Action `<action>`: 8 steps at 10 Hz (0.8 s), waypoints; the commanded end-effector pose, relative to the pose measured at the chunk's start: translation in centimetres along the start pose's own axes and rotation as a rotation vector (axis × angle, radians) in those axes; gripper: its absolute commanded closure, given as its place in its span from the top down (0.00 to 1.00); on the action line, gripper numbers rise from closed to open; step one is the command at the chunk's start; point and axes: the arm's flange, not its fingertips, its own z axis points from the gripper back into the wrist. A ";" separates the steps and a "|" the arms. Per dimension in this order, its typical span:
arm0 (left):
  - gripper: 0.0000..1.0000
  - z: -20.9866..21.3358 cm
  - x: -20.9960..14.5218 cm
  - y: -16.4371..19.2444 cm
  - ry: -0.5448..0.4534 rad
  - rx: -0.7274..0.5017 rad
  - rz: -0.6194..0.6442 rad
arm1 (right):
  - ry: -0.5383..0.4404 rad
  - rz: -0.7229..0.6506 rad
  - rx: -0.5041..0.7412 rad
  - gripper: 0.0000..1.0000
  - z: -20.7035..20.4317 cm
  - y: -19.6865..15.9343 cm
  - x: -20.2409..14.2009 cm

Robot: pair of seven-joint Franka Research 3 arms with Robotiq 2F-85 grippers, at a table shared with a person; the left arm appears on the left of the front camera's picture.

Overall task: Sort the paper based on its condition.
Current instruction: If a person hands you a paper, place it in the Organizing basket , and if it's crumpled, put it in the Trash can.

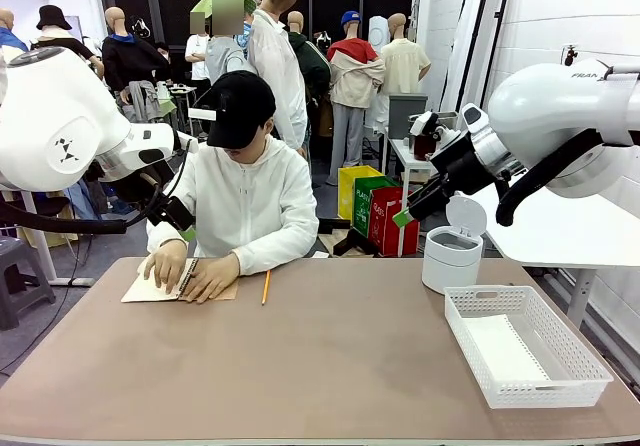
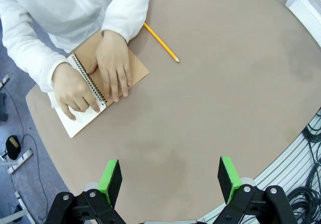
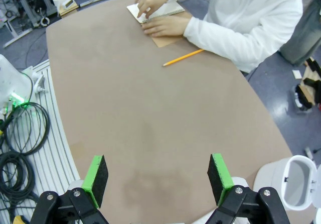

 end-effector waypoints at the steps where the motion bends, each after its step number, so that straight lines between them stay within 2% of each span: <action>1: 1.00 0.1 0.0 0.1 -0.004 -0.005 0.001 | 0.003 0.000 0.003 1.00 0.0 0.0 0.1; 8: 1.00 0.1 0.0 0.1 -0.004 -0.005 0.001 | 0.003 0.000 0.003 1.00 0.0 0.0 0.1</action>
